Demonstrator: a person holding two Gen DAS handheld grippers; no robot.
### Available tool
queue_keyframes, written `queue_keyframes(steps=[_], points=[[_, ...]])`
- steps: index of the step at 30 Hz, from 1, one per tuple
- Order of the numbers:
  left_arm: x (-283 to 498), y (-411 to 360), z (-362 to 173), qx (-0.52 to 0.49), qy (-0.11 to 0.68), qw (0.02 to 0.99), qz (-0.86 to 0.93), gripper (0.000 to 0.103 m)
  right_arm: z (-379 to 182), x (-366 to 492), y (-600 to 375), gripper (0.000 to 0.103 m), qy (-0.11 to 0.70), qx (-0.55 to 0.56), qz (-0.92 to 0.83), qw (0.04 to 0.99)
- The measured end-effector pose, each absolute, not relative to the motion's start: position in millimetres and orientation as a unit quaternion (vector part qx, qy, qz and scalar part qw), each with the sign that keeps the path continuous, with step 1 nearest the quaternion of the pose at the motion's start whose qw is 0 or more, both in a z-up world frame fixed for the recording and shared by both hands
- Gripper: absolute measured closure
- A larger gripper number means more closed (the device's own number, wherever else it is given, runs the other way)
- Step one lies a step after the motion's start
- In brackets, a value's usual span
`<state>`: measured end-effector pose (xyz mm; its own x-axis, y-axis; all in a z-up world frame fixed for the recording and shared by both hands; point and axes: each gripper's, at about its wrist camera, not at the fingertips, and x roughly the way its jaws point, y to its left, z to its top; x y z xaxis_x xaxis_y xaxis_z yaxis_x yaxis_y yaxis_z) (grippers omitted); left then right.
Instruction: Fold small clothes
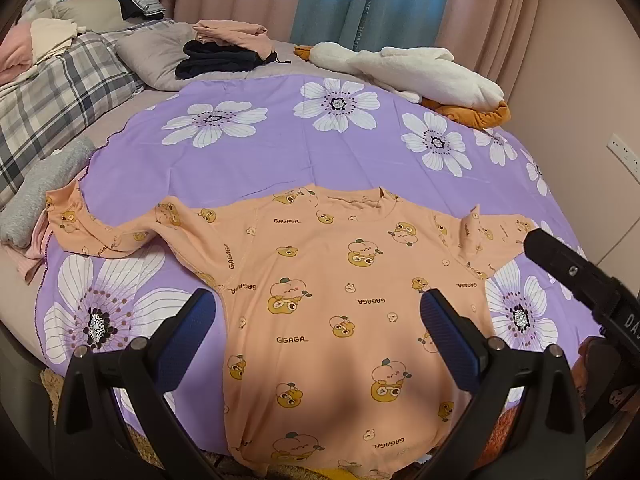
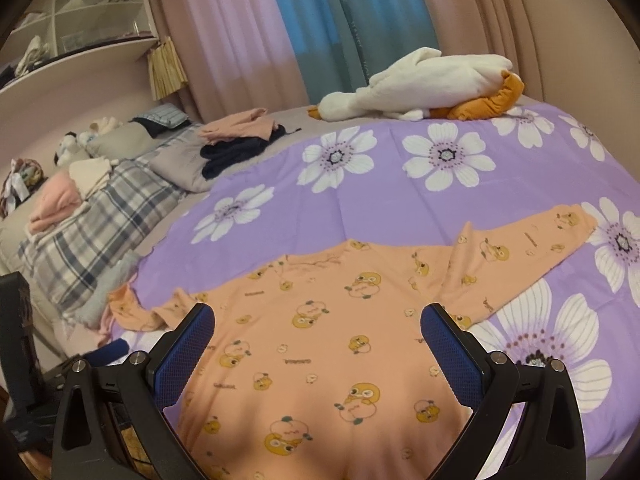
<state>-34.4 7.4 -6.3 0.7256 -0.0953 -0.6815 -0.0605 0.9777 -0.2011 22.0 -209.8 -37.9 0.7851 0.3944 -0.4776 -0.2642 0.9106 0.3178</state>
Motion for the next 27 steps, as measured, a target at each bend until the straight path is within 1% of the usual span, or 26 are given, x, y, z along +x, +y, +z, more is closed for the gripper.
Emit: queue_keyframes(steps=[27], points=[[-27.5,21.0,-21.9,-0.12,0.385,0.915,-0.005,0.001,-55.7,36.1,-198.7,0.001,0.309,0.093,0.141,0.936]])
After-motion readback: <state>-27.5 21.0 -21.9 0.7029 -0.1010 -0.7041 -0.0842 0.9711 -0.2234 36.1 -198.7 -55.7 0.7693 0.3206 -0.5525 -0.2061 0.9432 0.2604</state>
